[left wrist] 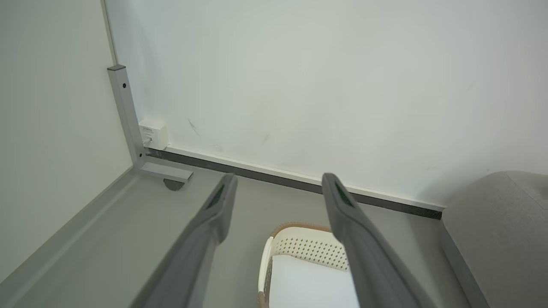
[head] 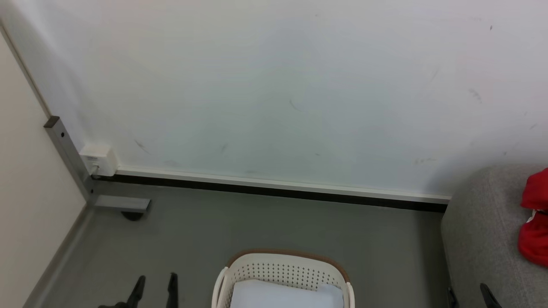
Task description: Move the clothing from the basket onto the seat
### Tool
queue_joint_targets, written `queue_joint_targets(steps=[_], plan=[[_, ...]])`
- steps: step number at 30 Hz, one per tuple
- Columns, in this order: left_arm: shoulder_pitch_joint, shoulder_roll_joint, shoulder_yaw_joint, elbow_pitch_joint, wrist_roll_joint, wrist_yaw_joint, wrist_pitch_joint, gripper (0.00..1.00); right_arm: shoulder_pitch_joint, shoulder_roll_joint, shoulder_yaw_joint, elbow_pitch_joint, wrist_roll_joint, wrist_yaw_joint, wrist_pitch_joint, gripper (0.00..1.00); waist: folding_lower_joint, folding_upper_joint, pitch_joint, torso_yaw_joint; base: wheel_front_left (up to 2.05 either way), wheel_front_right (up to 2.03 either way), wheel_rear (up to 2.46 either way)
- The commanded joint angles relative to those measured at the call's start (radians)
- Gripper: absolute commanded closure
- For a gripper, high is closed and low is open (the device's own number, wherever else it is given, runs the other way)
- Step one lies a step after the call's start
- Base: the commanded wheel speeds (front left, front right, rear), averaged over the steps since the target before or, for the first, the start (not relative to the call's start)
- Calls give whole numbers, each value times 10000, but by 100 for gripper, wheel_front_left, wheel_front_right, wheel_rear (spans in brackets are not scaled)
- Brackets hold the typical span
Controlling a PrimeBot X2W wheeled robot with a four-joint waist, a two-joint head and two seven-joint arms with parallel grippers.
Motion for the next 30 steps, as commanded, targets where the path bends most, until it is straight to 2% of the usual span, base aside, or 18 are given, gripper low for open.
queue_joint_targets(steps=[1,5,6,11,30], plan=[[48,-64,73,-35,259,-120,-1,0,137,-4,26,48,142,-27,6,0,2,0,-24,25,0,0,0],[31,-232,273,-164,633,-511,-2,0,127,-1,89,143,170,-27,6,0,2,0,-29,3,0,0,0],[-1,-265,239,-165,599,-548,1,100,0,0,107,110,153,0,0,100,2,0,-29,7,0,0,0],[130,-416,180,203,443,-569,57,100,-16,51,132,466,305,2,46,100,2,0,-25,4,0,0,0],[-305,-619,875,102,-2764,-954,980,100,-728,30,-124,549,3877,-2,970,100,2,0,115,-134,0,0,0]])
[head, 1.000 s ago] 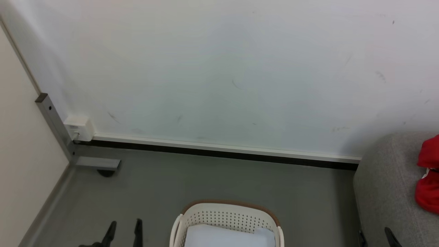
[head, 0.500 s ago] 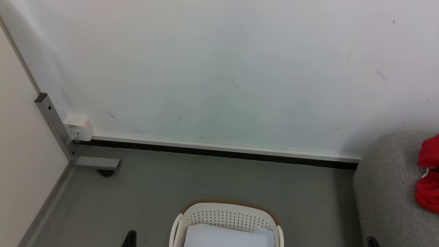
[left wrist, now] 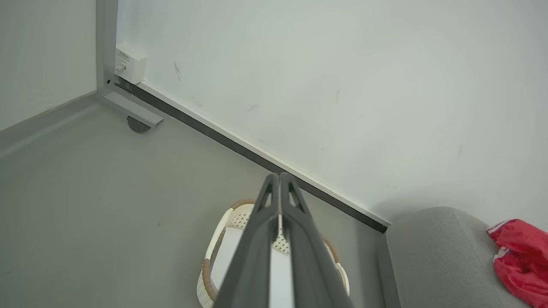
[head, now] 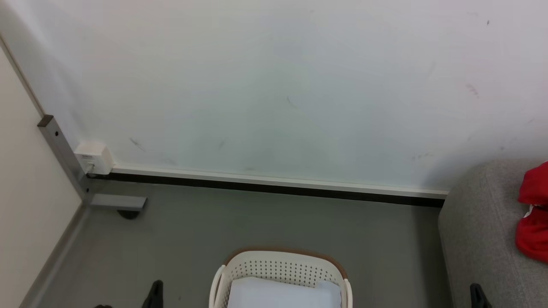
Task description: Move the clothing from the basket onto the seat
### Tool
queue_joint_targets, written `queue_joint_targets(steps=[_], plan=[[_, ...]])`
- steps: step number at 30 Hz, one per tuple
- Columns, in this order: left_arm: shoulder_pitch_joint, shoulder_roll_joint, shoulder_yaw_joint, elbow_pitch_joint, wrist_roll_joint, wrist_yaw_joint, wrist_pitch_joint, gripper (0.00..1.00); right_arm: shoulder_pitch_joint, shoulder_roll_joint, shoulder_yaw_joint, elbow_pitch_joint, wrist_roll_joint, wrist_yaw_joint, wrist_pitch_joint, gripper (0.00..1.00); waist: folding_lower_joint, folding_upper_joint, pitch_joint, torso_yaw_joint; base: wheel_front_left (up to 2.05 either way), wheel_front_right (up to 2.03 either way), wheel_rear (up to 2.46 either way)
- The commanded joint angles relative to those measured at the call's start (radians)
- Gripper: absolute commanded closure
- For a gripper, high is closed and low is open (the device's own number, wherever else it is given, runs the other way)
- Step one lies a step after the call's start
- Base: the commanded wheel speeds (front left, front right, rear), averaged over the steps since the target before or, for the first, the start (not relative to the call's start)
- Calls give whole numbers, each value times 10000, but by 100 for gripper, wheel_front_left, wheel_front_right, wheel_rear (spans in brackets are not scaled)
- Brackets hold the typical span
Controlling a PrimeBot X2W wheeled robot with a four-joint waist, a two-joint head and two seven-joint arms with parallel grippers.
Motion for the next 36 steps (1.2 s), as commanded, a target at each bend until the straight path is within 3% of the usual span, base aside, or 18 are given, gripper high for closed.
queue_joint_targets(steps=[1,36], plan=[[-314,23,137,-168,-495,-72,116,100,-344,-90,-57,-121,475,-5,102,100,0,0,13,-13,0,0,0],[-875,-243,1047,-296,-4734,-582,1330,100,-1266,-124,-390,14,5174,-12,1326,100,0,0,262,-260,0,0,0]])
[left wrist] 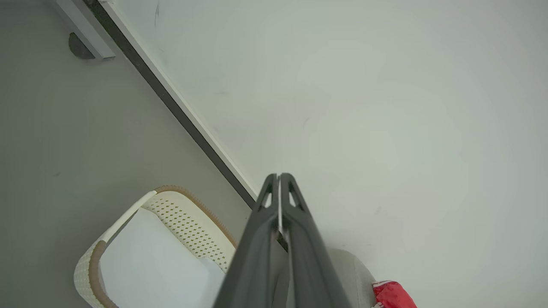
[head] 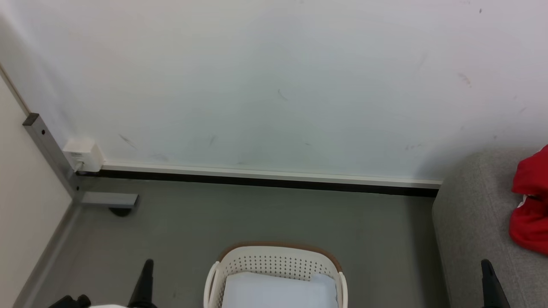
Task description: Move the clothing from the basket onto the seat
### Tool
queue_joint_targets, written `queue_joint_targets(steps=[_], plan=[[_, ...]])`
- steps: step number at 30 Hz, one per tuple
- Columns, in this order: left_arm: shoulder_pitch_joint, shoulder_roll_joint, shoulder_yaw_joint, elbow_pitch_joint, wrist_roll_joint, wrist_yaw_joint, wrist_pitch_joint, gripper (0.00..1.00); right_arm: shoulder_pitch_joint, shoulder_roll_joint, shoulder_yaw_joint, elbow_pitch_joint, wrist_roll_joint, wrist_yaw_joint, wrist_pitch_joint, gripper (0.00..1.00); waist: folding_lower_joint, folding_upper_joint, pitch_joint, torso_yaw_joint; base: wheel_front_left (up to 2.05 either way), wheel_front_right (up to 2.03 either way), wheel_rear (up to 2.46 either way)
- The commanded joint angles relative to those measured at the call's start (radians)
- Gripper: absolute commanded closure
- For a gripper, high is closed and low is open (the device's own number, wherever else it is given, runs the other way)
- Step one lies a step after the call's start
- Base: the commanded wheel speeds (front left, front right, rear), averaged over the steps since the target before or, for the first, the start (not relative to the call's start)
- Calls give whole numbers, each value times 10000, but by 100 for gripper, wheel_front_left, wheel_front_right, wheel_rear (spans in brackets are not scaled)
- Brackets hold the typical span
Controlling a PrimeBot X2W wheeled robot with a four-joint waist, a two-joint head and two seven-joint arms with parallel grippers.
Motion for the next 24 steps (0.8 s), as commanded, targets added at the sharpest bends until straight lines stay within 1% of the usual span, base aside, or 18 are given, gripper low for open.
queue_joint_targets(steps=[1,24], plan=[[-224,41,96,-129,-314,-67,64,100,-204,-114,-47,-41,267,-12,57,100,-1,0,8,-8,0,0,0],[-506,-113,563,-177,-2445,-327,696,100,-695,-131,-217,30,2651,-17,677,100,-1,0,178,-175,0,0,0]])
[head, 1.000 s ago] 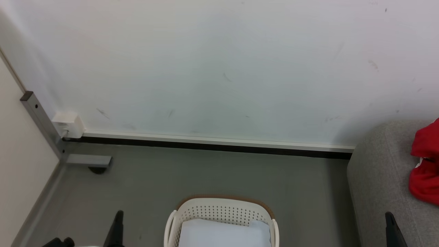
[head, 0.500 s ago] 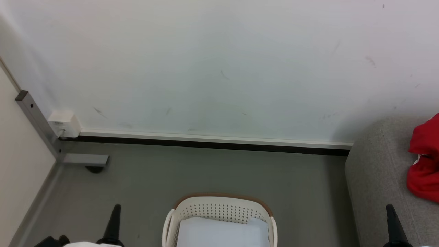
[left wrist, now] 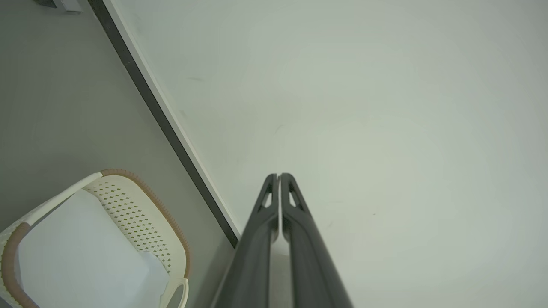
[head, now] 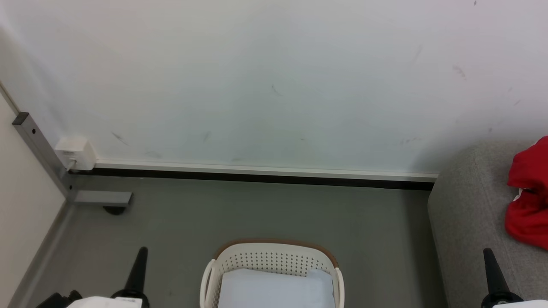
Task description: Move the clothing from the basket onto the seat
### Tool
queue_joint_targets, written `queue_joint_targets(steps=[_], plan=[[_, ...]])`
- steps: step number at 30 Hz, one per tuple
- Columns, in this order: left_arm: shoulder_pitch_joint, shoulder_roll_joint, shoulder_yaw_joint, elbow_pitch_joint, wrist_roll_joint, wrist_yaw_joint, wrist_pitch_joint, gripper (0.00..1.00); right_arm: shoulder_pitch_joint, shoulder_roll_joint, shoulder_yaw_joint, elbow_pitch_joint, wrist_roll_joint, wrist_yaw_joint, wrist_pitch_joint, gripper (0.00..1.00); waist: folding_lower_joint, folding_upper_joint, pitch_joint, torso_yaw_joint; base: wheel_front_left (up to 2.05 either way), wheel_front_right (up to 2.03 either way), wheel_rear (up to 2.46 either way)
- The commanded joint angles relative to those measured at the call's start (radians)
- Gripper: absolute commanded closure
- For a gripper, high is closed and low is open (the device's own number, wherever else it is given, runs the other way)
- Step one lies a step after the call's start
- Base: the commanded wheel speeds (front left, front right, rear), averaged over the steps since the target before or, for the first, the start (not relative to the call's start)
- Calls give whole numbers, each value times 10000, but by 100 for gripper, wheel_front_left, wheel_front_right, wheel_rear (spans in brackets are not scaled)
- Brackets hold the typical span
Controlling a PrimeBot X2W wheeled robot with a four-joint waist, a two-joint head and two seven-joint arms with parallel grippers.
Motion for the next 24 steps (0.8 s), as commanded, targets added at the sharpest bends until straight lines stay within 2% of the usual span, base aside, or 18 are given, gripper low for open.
queue_joint_targets(steps=[1,24], plan=[[-193,-13,88,-79,-258,-67,91,100,-255,-119,-49,-21,242,-18,64,100,0,-1,10,-10,0,0,0],[-417,-117,475,-121,-2060,-279,624,100,-634,-126,-190,42,2277,-22,590,100,0,-1,187,-184,0,0,0]])
